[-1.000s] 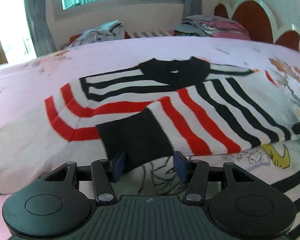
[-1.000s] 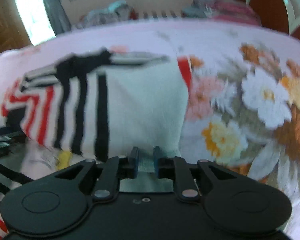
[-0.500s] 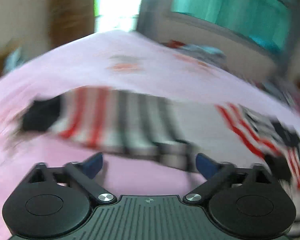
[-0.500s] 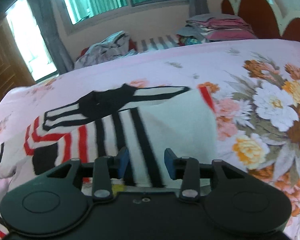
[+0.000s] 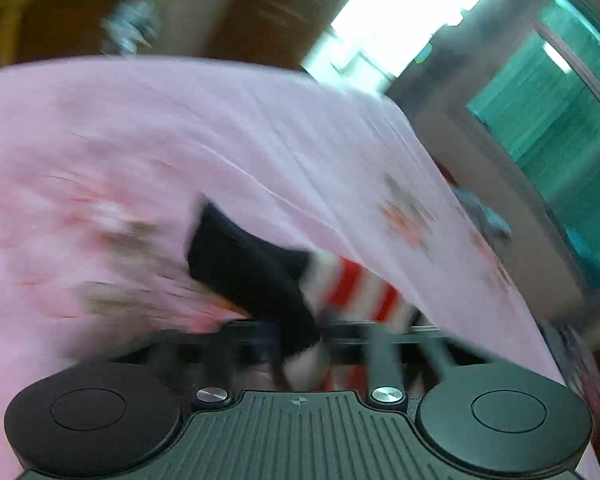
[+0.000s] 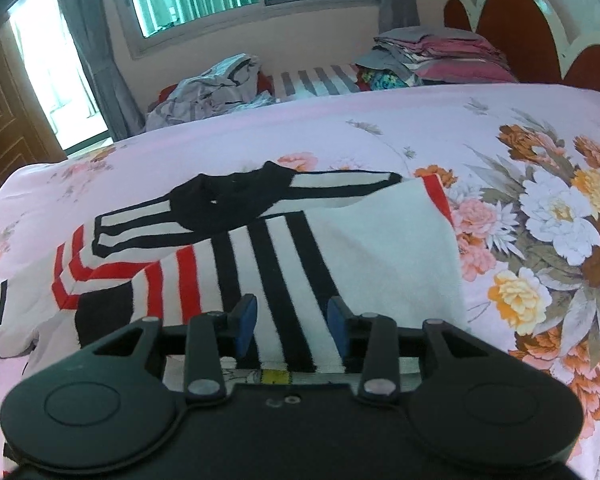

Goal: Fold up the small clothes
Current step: 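Grasp the other black cuff with the left tool and lift it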

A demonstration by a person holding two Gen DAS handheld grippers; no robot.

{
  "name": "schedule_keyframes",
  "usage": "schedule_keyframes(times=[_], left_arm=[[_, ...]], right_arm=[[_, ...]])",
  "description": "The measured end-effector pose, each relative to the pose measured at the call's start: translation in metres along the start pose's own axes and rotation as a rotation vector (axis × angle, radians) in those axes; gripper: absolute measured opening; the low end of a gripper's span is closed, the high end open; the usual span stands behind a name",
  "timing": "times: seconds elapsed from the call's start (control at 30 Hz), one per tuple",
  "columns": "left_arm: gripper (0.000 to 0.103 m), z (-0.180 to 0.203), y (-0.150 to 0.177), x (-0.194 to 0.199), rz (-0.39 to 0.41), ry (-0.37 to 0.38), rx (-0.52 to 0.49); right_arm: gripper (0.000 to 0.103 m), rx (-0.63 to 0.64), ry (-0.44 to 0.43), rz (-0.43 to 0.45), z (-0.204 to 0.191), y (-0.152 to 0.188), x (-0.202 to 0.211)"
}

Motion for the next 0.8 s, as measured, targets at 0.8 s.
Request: schedule_keyframes(times=[0.8], left_arm=[[0.009,0.392,0.277,0.015,-0.313,0.461,-0.811]], right_arm=[[0.039,-0.138,-0.027,0.045,0.061,-0.017,0.007]])
Point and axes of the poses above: each gripper's, at about its wrist camera, not at the fingertips, and x roughly against the way its jaws point, z to its right, y to its underside, the point moved 8 cm from there along -x, roughly the way its jaws point, and after that the axes turned 1 degree about z, right-handed, at the moved point
